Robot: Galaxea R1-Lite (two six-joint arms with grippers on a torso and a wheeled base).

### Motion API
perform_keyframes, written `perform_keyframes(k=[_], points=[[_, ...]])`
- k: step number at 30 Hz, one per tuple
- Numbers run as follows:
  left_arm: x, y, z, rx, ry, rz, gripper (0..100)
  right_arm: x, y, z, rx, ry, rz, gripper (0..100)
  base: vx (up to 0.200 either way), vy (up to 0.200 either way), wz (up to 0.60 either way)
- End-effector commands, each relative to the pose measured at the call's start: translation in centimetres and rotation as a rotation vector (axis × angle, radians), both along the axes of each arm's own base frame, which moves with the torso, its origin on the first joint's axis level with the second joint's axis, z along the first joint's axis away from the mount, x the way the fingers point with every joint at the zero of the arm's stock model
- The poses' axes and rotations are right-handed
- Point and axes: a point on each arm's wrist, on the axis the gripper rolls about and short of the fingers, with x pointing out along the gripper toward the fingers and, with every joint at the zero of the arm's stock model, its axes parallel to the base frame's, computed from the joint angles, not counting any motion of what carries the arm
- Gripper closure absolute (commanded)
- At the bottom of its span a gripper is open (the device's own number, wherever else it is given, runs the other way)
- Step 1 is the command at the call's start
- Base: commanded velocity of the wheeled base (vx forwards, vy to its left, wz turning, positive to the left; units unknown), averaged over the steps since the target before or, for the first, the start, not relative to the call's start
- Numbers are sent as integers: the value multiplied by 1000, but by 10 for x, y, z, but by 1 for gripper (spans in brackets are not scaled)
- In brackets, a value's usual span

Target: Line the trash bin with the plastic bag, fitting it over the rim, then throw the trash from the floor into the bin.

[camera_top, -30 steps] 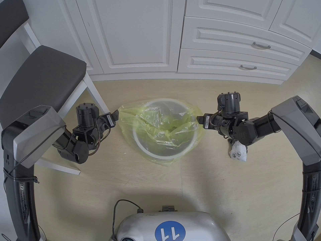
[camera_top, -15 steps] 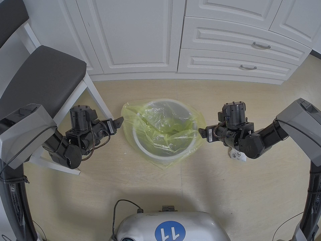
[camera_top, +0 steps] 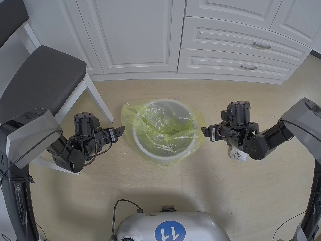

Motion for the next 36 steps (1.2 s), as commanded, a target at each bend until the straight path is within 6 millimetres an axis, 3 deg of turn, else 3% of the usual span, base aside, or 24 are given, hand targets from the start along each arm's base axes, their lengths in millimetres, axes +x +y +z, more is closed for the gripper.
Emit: perform_keyframes(k=[1, 4, 6, 13, 16, 20, 24, 27, 36], points=[[4, 7, -14, 8, 47, 13, 0, -13, -8, 22, 16, -35, -6, 0, 0, 0, 0], [5, 9, -14, 7, 52, 12, 0, -14, -8, 22, 16, -33, -6, 0, 0, 0, 0], [2, 17, -16, 4, 71, 7, 0, -26, -20, 21, 3, -7, -21, 0, 0, 0, 0], [13, 21, -40, -34, 82, -8, 0, -18, -27, 10, 56, -1, -62, 0, 0, 0, 0], [14, 33, -32, -69, 55, 25, 0, -17, -27, 10, 78, -27, -67, 0, 0, 0, 0], [11, 45, -2, -114, -13, 14, 0, -17, -27, 8, 80, -31, -67, 0, 0, 0, 0], [3, 45, 22, -256, -110, -8, 0, -16, -25, 6, 79, -28, -61, 0, 0, 0, 0], [2, 41, 23, -305, -142, -44, 0, -16, -25, 8, 81, -34, -60, 0, 0, 0, 0], [14, 24, -34, -331, -150, -97, 0, -6, -20, -13, 64, 9, -59, 0, 0, 0, 0]])
